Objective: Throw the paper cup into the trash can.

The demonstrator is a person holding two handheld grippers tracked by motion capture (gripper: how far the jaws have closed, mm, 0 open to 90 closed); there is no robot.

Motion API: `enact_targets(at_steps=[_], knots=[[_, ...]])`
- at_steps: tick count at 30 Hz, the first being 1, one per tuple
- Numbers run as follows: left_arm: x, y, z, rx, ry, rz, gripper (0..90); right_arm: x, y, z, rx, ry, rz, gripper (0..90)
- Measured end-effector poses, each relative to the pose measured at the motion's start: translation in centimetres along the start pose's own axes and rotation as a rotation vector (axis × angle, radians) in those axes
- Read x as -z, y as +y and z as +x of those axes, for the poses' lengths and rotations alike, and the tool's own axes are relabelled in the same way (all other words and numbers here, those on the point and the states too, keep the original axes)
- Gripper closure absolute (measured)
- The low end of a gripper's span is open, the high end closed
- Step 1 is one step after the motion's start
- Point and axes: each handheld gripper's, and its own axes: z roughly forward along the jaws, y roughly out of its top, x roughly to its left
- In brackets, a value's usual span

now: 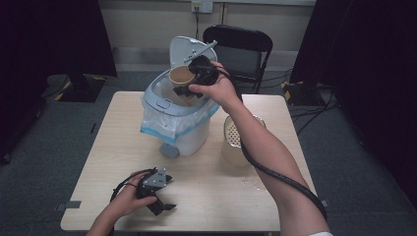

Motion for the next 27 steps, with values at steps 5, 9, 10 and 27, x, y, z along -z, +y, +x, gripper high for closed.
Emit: enact_targets(at_steps=[5, 9, 10, 27], knots=[[0.0, 0.0, 0.0, -0.001, -0.001, 0.000, 0.1, -0.7, 0.0, -0.3, -0.011, 0.001, 0.004, 27.8], [0.0, 0.0, 0.0, -0.001, -0.001, 0.001, 0.1, -1.2, 0.0, -0.4, -0.013, 0.002, 0.008, 27.6], [0.0, 0.0, 0.0, -0.001, -0.001, 0.001, 0.1, -1.3, 0.0, -0.4, -0.010, 0.002, 0.010, 27.6], [0.0, 0.0, 0.0, -0.001, -0.001, 0.001, 0.1, -1.1, -0.4, -0.5, -0.061, 0.000, 0.018, 14.6]])
